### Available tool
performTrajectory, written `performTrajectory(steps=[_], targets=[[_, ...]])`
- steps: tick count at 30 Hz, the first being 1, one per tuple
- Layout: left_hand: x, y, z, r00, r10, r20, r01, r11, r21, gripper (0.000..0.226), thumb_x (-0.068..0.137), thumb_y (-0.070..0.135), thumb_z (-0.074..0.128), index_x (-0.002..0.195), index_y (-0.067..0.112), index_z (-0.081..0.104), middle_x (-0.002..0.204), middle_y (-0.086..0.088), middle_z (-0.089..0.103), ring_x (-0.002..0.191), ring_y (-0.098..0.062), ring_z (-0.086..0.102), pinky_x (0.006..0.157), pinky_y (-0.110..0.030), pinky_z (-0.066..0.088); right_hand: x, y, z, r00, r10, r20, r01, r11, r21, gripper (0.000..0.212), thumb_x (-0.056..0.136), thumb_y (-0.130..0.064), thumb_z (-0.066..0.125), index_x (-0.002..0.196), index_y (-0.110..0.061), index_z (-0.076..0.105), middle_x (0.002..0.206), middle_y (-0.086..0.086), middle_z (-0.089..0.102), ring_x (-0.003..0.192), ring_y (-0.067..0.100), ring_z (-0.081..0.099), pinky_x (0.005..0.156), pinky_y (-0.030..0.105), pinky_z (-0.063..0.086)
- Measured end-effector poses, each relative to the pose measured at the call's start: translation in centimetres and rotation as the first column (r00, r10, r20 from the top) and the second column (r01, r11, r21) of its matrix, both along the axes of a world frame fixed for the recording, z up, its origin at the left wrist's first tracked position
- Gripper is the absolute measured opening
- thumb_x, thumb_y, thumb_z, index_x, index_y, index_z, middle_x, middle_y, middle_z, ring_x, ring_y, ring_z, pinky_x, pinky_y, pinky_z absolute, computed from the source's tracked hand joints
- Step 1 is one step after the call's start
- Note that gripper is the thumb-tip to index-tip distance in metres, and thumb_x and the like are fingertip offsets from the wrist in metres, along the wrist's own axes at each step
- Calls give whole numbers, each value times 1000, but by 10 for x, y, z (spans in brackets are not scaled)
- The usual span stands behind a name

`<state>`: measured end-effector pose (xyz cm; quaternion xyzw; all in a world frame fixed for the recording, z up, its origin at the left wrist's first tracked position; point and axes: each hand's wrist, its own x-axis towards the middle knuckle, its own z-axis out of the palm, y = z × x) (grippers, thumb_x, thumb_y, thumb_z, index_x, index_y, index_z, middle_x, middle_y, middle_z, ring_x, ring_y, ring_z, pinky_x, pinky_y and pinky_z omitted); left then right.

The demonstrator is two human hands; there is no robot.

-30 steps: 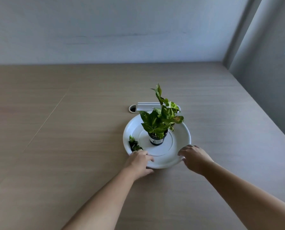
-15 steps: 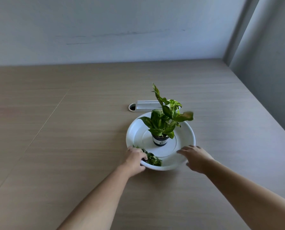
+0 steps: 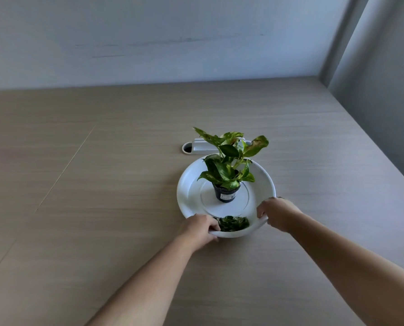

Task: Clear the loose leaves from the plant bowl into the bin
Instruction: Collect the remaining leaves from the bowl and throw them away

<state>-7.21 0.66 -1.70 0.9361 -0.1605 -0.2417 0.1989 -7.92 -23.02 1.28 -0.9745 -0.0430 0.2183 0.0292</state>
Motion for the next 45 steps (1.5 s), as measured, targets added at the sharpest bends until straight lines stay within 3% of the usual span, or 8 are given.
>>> performTrajectory(steps=[6, 12, 17, 25, 31, 35, 42, 45], targets=[[28, 8, 17, 996, 84, -10, -84, 996, -28, 34, 72, 34, 80, 101, 19, 70, 114, -1, 66, 108, -16, 59, 94, -31, 48, 10, 30, 3, 998, 32, -61, -23, 990, 140, 51, 83, 3, 43, 121, -27, 59, 126, -3, 61, 113, 19, 57, 93, 34, 51], [26, -19, 13, 998, -57, 38, 53, 994, 96, 30, 83, 21, 61, 113, 25, 58, 116, -2, 52, 102, -26, 57, 78, -33, 45, 15, 56, -21, 998, -14, -68, 28, 977, 211, 37, 82, -31, 63, 117, -24, 56, 115, 4, 58, 101, 25, 59, 81, 37, 51], [25, -30, 2, 989, -94, 110, 78, 987, 140, 19, 82, 9, 58, 99, 16, 64, 105, -11, 58, 94, -33, 60, 71, -32, 43, 17, 60, -35, 999, -39, -27, 43, 984, 174, 20, 80, -9, 55, 97, -16, 63, 101, 9, 60, 86, 30, 61, 68, 34, 50], [44, -15, 8, 997, 69, 23, -68, 996, -52, 21, 81, 1, 58, 90, 12, 73, 102, -8, 72, 96, -26, 67, 83, -25, 52, 25, 56, -17, 988, -154, 20, 140, 941, 309, 21, 78, -2, 54, 81, -12, 72, 85, 7, 73, 79, 24, 65, 70, 31, 55], [47, -6, 25, 988, 147, 38, -139, 976, -165, 15, 81, 3, 63, 83, 11, 75, 96, -5, 73, 92, -19, 67, 76, -19, 46, 22, 52, 5, 957, -280, 80, 228, 891, 392, 20, 81, 0, 54, 80, -8, 72, 71, -3, 61, 66, 13, 57, 53, 14, 42], [37, -10, 28, 990, 134, 38, -124, 971, -203, 15, 79, 0, 63, 80, 9, 74, 91, -4, 71, 91, -20, 66, 77, -24, 50, 11, 44, 14, 939, -332, 91, 265, 866, 424, 20, 80, 1, 56, 81, -8, 73, 83, 4, 69, 68, 15, 59, 52, 14, 41], [2, -76, 49, 998, 14, 61, 2, 968, -250, 16, 79, 0, 60, 82, 8, 74, 85, -11, 74, 77, -19, 66, 69, -24, 51, -43, -16, 38, 867, -470, 165, 354, 814, 460, 18, 74, 5, 58, 73, -7, 72, 68, 0, 62, 66, 20, 63, 61, 29, 56], [-11, -120, 59, 993, -52, 110, 79, 962, -261, 17, 76, 0, 62, 82, 8, 75, 80, -9, 73, 72, -15, 61, 65, -22, 47, -74, -53, 45, 824, -546, 150, 431, 778, 457, 17, 76, 6, 60, 76, -6, 73, 68, 3, 63, 56, 17, 60, 50, 14, 50]])
